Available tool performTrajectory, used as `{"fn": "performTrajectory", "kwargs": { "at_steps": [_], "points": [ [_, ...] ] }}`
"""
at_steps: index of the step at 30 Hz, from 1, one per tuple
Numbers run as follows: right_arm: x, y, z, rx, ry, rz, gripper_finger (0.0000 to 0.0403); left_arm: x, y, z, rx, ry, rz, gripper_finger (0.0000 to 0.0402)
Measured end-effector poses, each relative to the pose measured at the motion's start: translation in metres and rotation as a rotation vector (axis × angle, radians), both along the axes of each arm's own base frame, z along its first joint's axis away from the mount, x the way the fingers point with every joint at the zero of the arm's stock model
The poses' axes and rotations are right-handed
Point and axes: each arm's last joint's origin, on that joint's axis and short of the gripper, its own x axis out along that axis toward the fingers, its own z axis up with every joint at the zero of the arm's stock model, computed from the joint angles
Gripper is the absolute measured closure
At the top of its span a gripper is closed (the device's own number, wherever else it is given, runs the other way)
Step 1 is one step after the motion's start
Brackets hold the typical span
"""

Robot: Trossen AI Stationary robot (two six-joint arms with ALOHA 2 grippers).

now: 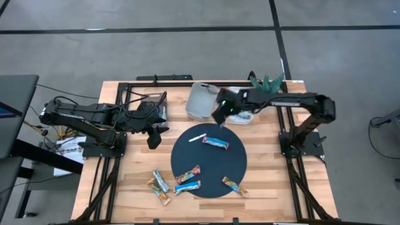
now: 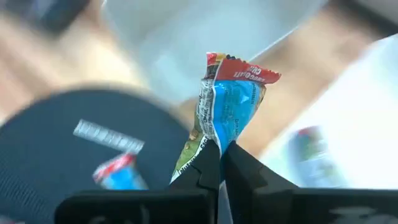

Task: Pick and place Granola Bars by type
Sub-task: Put the red granola bar into the white bin

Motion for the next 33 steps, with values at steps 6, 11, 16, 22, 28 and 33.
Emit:
{"fn": "performTrajectory", "kwargs": {
  "at_steps": [6,11,16,22,28,33],
  "points": [
    [-0.04,-0.029,0.023,-0.108,0.076,-0.178,0.0402,0.0,0.0,0.0,0.003,-0.002,0.004,0.0231],
    [-0.06,-0.045,0.022,-0.09,0.182,-0.239,0.0401,0.0,0.0,0.0,0.003,-0.001,0.005,0.0231],
    [-0.065,-0.051,0.022,-0.069,0.199,-0.248,0.0385,0.0,0.0,0.0,0.003,-0.002,0.005,0.0231],
    [-0.068,-0.056,0.021,-0.013,0.184,-0.217,0.0312,0.0,0.0,0.0,0.004,-0.002,0.006,0.0231],
    [-0.065,-0.053,0.021,-0.003,0.179,-0.139,0.0207,0.0,0.0,0.0,0.004,-0.002,0.007,0.0231],
    [-0.049,-0.027,0.022,0.053,0.133,0.163,0.0151,0.0,0.0,0.0,0.005,-0.002,0.007,0.0231]
  ]
}}
